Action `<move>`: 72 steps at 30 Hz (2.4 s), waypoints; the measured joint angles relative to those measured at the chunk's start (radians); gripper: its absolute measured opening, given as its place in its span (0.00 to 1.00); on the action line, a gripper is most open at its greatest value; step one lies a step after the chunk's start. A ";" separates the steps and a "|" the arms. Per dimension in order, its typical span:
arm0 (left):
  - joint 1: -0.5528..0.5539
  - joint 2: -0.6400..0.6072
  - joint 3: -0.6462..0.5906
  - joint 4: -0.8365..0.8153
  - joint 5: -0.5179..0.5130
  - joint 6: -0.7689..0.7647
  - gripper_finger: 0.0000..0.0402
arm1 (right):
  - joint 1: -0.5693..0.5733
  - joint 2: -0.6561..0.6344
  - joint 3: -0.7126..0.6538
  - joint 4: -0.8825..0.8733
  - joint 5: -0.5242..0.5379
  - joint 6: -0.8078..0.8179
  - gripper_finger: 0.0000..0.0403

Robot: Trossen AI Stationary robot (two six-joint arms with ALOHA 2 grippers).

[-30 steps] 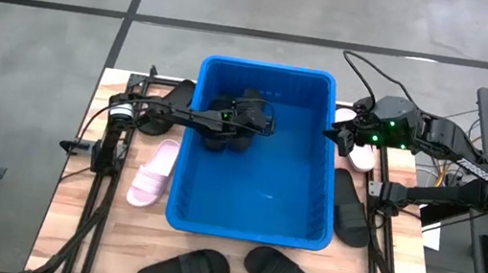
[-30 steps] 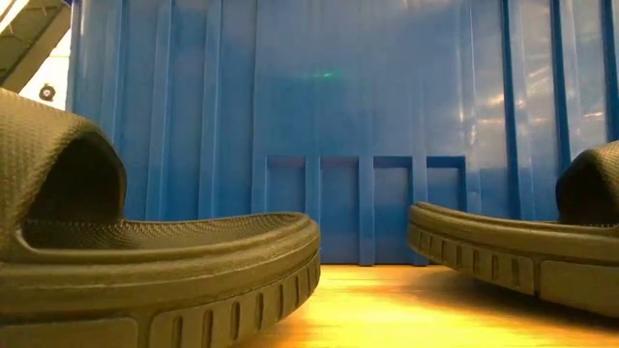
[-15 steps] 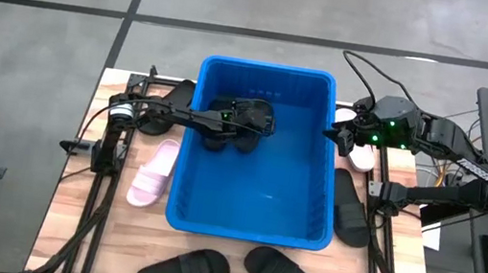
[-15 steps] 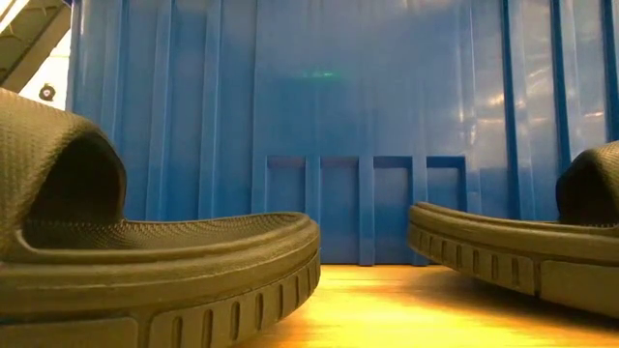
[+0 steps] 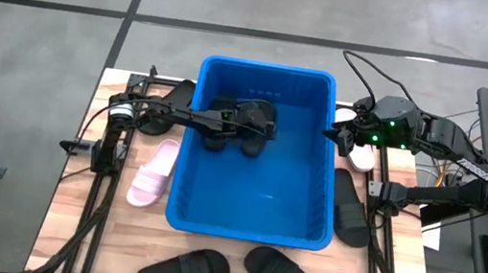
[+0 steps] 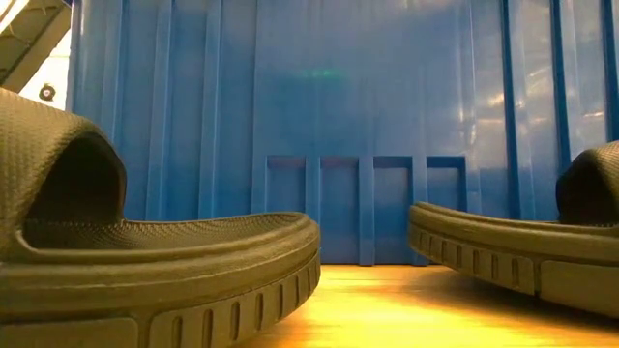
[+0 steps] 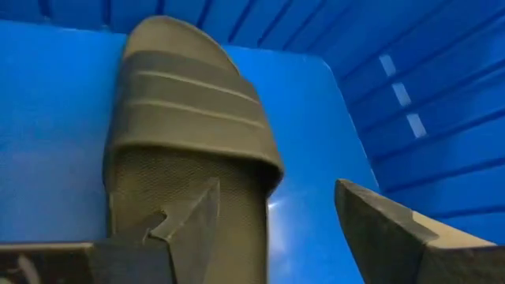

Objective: Pick and place slides into bin
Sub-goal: Put the black slide into the blue bin

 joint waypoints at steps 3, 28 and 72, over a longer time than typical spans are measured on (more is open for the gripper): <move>0.000 -0.003 0.000 -0.001 0.035 0.000 0.61 | 0.000 0.000 0.000 0.000 0.000 0.000 0.56; 0.001 -0.063 0.147 0.129 0.349 0.574 0.44 | 0.000 0.000 0.000 0.005 0.000 0.000 0.56; 0.005 -1.037 0.132 -0.389 0.410 0.833 0.00 | -0.083 0.467 0.294 0.156 -0.117 -0.330 0.02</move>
